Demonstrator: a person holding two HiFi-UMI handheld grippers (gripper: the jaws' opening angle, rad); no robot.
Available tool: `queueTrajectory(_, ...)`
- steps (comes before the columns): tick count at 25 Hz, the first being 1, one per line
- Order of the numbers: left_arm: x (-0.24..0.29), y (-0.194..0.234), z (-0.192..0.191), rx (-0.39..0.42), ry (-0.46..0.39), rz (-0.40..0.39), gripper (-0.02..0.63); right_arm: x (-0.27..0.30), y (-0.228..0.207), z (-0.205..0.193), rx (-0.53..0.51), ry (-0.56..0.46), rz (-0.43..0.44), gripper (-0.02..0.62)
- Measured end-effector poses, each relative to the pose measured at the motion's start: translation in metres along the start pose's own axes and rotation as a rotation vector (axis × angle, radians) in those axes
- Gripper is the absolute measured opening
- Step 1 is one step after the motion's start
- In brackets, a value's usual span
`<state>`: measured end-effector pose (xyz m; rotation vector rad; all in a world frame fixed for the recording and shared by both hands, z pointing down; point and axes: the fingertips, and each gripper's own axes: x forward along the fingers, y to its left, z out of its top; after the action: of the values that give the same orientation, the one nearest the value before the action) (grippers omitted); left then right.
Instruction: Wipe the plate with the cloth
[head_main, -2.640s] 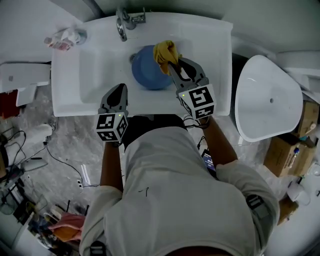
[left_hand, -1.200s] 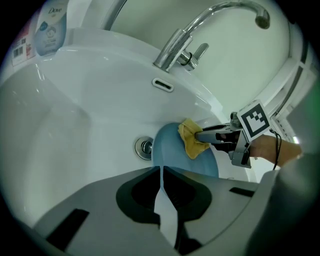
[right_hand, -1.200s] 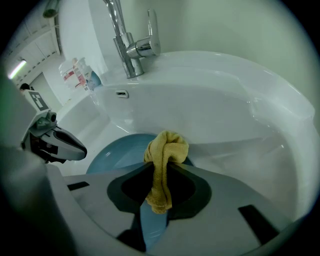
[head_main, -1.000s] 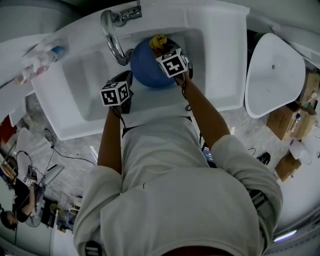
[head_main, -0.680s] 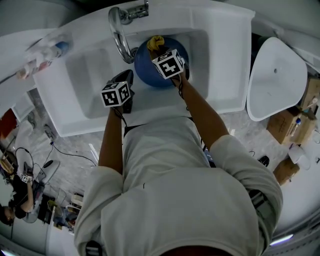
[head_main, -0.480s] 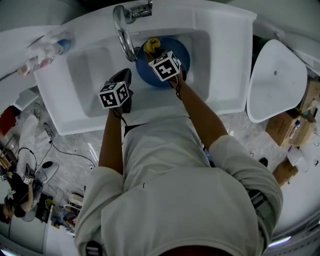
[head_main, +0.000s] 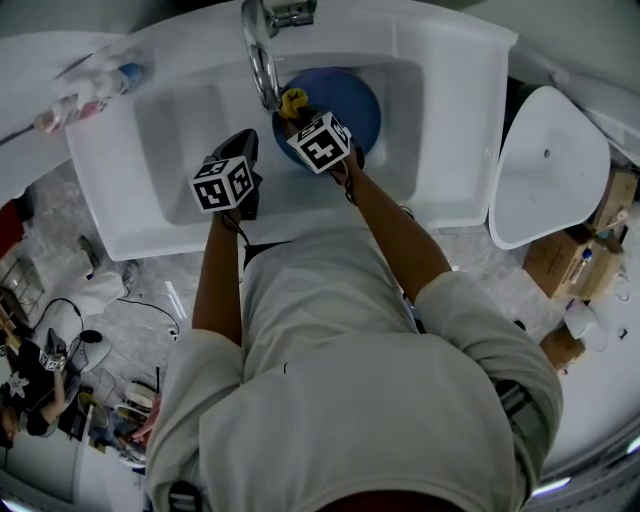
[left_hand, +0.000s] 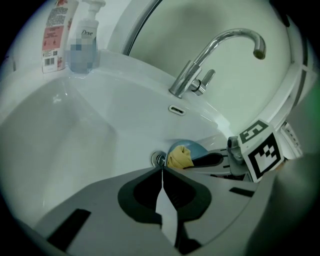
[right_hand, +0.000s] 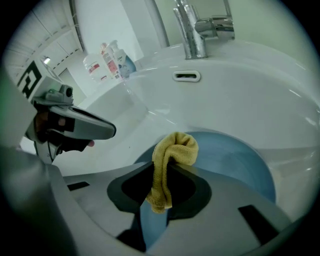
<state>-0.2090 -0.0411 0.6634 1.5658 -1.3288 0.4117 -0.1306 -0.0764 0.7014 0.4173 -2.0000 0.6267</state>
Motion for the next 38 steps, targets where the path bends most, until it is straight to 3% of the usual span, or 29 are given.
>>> queueTrajectory(11, -0.001, -0.007, -0.001, 0.003, -0.010, -0.007, 0.025, -0.009, 0.031, -0.045, -0.109, 0.108, 0.115, 0.077)
queueTrajectory(22, 0.004, -0.021, -0.009, 0.031, 0.015, -0.024, 0.025, -0.029, 0.033, -0.079, -0.262, 0.187, 0.119, 0.077)
queueTrajectory(32, 0.013, -0.033, -0.014, 0.074, 0.047, -0.041, 0.025, -0.047, 0.016, -0.109, -0.248, 0.252, 0.109, 0.077)
queueTrajectory(38, 0.019, -0.044, -0.014, 0.097, 0.057, -0.056, 0.025, -0.059, -0.007, -0.115, -0.108, 0.248, 0.055, 0.077)
